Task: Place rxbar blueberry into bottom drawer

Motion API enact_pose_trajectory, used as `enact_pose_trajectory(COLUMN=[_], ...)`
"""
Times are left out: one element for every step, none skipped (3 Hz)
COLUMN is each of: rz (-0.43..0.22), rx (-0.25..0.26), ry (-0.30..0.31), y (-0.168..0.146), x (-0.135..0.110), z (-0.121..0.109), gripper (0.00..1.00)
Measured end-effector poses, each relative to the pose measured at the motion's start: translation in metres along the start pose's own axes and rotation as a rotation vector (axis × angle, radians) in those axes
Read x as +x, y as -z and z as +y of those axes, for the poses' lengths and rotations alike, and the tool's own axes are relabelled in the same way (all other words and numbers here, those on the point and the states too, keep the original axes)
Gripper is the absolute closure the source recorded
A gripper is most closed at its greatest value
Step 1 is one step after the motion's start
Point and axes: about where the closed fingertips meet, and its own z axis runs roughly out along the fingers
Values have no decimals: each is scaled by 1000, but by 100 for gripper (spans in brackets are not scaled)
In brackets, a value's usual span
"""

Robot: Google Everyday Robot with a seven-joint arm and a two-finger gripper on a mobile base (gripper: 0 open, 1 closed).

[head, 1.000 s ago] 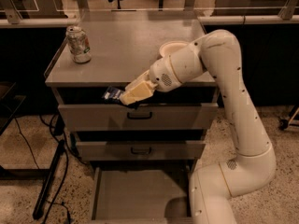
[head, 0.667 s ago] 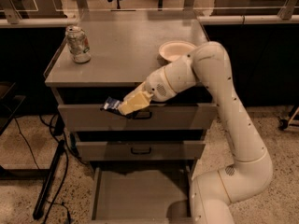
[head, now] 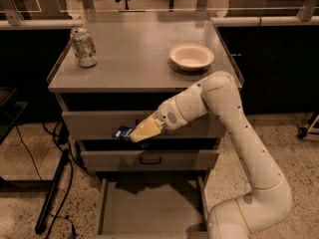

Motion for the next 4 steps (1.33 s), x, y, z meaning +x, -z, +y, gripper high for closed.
enact_pose_trajectory(rz=[0, 24, 39, 40], rx=[0, -4, 3, -13], ry=[-1, -78, -138, -209], y=[0, -18, -26, -43], x=[0, 31, 56, 82], z=[0, -9, -16, -27], gripper=[100, 100, 100, 100])
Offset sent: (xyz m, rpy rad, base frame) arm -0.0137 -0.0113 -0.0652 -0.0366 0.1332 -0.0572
